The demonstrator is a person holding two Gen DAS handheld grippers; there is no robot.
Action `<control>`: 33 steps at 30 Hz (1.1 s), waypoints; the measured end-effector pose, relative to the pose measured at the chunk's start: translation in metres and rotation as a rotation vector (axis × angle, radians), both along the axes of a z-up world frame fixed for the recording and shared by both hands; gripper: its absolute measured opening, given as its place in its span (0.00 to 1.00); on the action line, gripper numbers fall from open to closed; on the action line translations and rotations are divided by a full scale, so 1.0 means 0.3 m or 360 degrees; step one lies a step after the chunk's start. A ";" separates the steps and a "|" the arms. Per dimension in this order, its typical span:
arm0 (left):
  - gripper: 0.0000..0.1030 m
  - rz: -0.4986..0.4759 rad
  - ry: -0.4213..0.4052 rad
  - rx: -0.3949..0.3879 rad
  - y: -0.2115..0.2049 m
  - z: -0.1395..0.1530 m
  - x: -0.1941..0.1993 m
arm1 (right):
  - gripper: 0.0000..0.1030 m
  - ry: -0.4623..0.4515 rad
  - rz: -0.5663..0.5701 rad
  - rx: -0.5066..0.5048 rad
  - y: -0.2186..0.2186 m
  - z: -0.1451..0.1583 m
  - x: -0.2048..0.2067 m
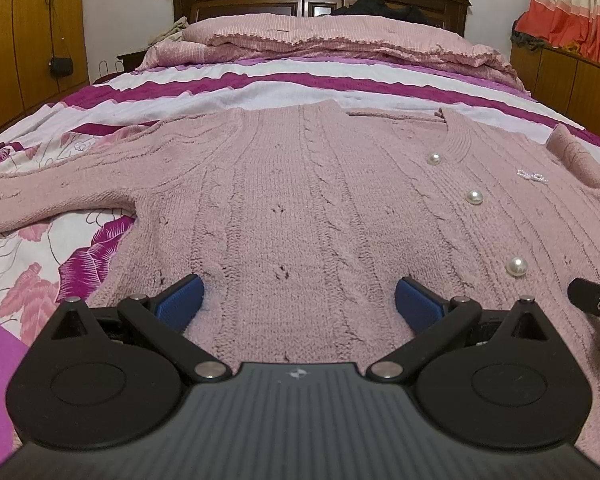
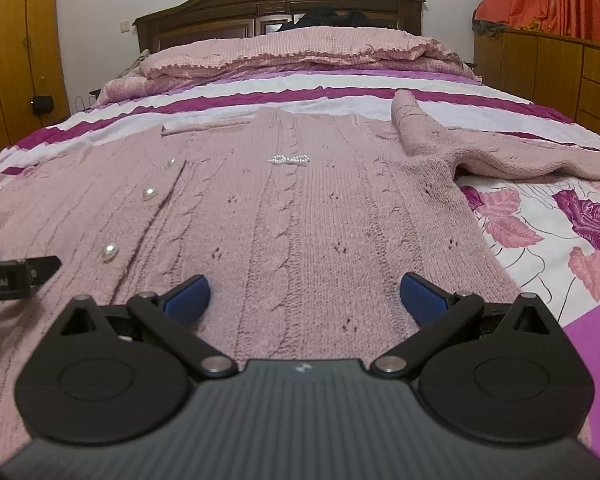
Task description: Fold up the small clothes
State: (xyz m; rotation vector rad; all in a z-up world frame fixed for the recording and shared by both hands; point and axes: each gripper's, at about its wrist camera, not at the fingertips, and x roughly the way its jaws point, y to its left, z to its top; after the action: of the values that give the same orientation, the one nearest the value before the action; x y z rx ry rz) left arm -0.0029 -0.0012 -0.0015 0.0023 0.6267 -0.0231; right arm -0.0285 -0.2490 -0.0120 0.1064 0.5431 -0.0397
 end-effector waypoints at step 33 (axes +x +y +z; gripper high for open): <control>1.00 -0.0002 -0.0031 -0.0006 0.004 -0.005 -0.016 | 1.00 -0.0040 0.0001 -0.0017 0.008 -0.006 -0.019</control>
State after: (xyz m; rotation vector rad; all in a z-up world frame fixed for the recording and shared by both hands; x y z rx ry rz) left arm -0.0077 -0.0001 -0.0031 -0.0006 0.6072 -0.0257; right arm -0.0342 -0.2467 -0.0139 0.0962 0.5176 -0.0404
